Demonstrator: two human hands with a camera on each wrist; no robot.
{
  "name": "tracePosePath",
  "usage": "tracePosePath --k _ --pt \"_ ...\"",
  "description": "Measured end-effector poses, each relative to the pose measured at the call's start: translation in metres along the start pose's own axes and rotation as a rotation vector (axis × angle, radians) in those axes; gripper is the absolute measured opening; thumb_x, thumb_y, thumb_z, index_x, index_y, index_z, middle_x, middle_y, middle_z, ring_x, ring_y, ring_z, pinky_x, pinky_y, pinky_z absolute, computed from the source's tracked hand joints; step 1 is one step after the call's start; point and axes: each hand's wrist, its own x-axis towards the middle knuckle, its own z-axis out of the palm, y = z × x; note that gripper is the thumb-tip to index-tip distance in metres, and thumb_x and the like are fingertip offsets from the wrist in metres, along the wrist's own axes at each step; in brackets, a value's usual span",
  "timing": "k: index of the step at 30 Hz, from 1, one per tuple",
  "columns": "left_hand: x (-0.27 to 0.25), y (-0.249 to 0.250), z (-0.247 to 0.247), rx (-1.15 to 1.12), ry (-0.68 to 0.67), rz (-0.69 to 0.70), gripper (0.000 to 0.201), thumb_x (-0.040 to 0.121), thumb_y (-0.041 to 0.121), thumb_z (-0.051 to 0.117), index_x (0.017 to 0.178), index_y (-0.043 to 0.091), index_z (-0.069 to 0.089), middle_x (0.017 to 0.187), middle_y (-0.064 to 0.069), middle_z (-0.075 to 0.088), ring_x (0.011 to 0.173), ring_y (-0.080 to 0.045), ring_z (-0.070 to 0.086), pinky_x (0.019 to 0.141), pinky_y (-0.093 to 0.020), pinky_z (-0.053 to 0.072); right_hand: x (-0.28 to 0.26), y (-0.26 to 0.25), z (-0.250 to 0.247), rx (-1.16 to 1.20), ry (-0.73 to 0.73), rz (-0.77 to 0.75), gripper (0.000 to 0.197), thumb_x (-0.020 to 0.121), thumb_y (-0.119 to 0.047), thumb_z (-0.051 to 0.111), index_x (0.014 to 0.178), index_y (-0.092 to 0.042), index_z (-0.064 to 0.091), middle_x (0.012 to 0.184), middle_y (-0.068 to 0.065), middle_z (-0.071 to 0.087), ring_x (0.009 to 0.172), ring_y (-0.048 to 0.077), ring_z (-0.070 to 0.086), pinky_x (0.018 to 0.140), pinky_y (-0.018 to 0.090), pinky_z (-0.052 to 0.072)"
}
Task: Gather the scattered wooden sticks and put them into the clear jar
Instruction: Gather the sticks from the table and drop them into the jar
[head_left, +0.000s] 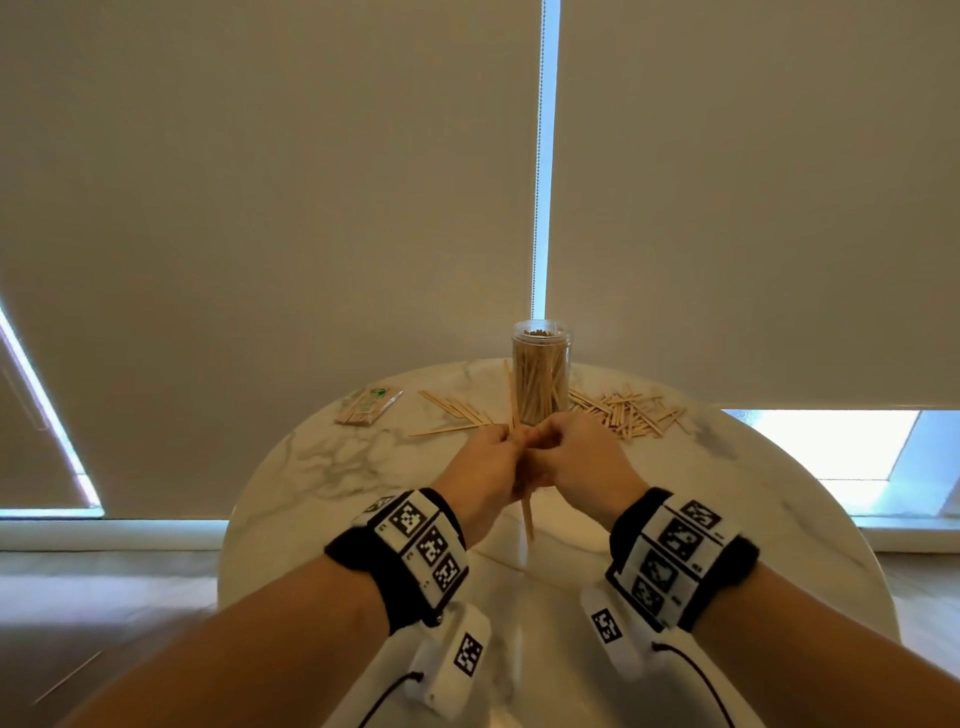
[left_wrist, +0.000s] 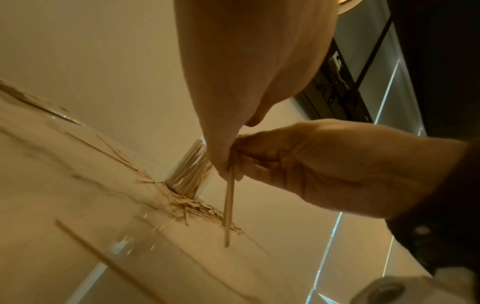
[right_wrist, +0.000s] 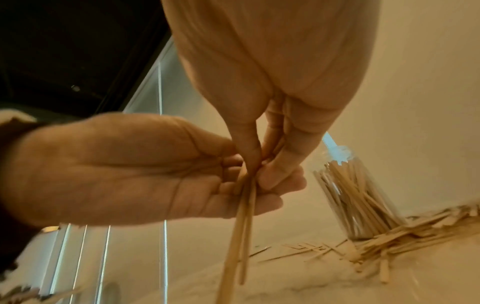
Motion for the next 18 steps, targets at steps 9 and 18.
tracePosePath --k 9,18 --pt "0.003 -0.007 -0.016 0.16 -0.097 -0.036 0.022 0.108 0.018 0.032 0.104 0.012 0.053 0.073 -0.001 0.054 0.056 -0.01 0.045 0.056 -0.025 0.037 0.018 -0.035 -0.029 -0.239 0.215 -0.211 0.02 0.101 -0.035 0.051 0.109 -0.022 0.064 0.095 -0.007 0.066 0.088 0.014 0.064 0.076 0.03 0.05" --pt "0.02 0.009 -0.026 0.173 0.061 -0.064 0.035 0.106 0.039 0.037 0.091 0.013 0.054 0.061 0.004 0.042 0.048 -0.008 0.033 0.045 -0.023 0.029 0.009 -0.009 -0.002 -0.189 -0.085 -0.037 0.034 0.102 -0.05 0.04 0.108 -0.023 0.06 0.096 0.0 0.067 0.087 0.021 0.065 0.083 0.043 0.054"
